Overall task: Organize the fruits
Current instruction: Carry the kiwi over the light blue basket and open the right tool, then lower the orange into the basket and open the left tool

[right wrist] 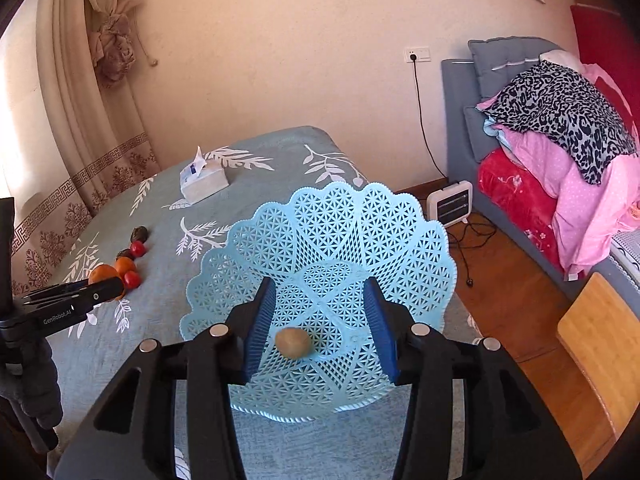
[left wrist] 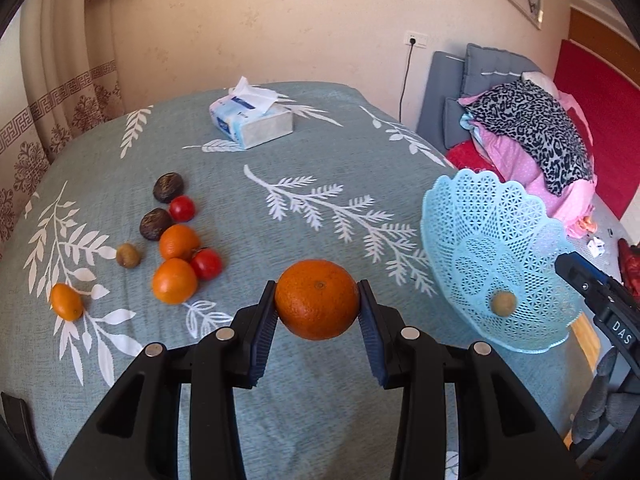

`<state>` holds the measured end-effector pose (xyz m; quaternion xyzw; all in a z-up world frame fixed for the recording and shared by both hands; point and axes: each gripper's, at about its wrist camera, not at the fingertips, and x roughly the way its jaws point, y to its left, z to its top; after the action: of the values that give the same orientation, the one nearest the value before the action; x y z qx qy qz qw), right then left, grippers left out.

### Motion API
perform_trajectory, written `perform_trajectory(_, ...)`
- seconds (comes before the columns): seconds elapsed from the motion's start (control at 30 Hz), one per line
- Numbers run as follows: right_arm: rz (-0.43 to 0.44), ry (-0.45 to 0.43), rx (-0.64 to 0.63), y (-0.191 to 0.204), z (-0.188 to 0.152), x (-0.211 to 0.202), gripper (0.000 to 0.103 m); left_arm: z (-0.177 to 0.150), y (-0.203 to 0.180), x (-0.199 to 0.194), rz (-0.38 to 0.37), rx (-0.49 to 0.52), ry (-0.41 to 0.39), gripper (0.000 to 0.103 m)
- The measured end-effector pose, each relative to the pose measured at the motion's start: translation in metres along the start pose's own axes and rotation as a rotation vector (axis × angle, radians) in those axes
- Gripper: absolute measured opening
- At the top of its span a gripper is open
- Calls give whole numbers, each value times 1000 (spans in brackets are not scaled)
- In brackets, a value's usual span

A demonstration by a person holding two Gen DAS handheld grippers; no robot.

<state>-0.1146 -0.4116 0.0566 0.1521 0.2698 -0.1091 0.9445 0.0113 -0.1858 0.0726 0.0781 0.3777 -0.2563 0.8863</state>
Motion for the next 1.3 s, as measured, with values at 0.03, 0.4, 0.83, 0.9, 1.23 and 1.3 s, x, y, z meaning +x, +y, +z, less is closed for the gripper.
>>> perform_trajectory(0.03,4,-4,7,-2,1,-1,47,1,-6,1,-16,8,2,40)
perform_trajectory(0.4,9,-32,44,-14,3,-8,47,18,-71,21,-157,105,25,40)
perform_trajectory(0.83,3,-34,102,-28,-1,-9,47,10,-110,23,-267,167,26,63)
perform_trajectory(0.9,4,-43,102,-28,0,-12,47,11,-108,17,-264,161,3,67)
perform_trajectory(1.23,23,-59,81,-15,0,-18,53,10,-76,1,-195,92,-40,75)
perform_trajectory(1.3,31,-62,68,-10,0,-19,53,10,-68,-1,-184,73,-44,76)
